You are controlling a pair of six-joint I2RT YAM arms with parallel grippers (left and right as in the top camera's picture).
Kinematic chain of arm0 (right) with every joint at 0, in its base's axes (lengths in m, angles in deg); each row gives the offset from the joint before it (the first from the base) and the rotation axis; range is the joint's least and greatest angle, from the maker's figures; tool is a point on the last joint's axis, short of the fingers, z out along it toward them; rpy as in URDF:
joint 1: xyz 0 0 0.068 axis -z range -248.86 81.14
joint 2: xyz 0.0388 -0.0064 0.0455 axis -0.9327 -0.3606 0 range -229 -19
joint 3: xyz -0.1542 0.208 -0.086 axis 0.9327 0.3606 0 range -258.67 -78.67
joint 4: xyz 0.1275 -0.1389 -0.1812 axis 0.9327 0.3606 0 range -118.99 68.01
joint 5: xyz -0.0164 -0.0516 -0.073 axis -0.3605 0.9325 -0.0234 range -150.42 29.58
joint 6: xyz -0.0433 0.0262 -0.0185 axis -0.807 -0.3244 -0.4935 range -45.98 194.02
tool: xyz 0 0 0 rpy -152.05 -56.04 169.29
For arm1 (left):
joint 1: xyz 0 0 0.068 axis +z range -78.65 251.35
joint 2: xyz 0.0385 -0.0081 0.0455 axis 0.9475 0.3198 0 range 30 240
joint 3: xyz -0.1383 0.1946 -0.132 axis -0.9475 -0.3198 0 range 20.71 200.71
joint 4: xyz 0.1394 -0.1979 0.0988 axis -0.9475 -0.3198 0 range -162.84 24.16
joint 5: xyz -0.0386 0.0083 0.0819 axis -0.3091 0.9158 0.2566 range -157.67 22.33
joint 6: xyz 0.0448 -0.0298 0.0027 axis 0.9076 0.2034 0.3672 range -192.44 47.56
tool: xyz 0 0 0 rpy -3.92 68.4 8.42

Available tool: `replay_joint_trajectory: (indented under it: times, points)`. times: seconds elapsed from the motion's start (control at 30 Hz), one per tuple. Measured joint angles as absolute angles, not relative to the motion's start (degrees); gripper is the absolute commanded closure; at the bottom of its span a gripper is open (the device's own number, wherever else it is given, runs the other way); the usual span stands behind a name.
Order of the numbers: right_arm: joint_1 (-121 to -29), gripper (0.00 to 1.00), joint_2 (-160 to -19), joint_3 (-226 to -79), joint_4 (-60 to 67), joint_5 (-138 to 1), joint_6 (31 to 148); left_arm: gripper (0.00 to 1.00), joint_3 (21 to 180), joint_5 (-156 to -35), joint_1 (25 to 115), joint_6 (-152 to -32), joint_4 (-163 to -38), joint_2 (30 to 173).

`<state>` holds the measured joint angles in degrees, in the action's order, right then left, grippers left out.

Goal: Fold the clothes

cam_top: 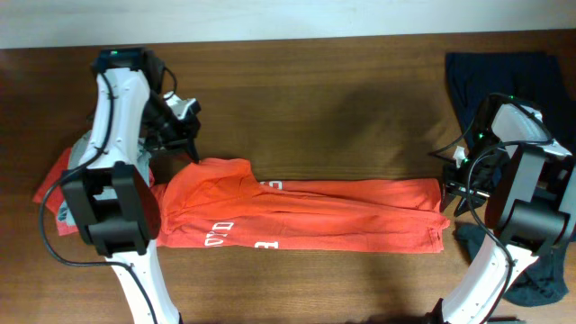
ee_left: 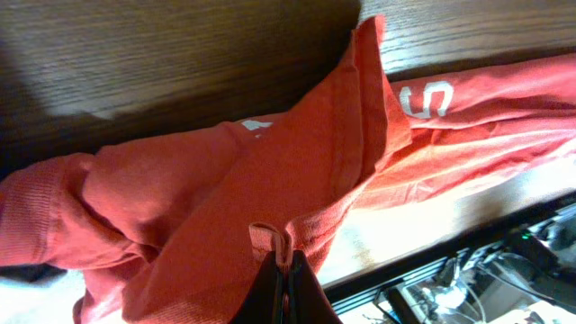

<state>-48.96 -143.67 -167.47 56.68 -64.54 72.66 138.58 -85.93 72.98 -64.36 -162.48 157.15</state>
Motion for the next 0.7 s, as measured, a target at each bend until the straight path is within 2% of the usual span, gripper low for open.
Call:
replay_joint_trajectory:
  times: [0.2, 0.4, 0.7]
  points:
    - [-48.96, 0.66, -143.67, -167.47, 56.85, -64.56, 72.70, 1.00, 135.08, -82.09, 68.15, -66.11, -162.20, 151.23]
    - [-48.96, 0.66, -143.67, -167.47, 56.88, -64.56, 72.72, 1.00, 123.73, -80.67, 65.74, -66.63, -160.32, 140.41]
    - [-48.96, 0.66, -143.67, -167.47, 56.88, -64.54, 72.66, 1.00, 107.36, -73.56, 65.92, -71.94, -151.75, 139.27]
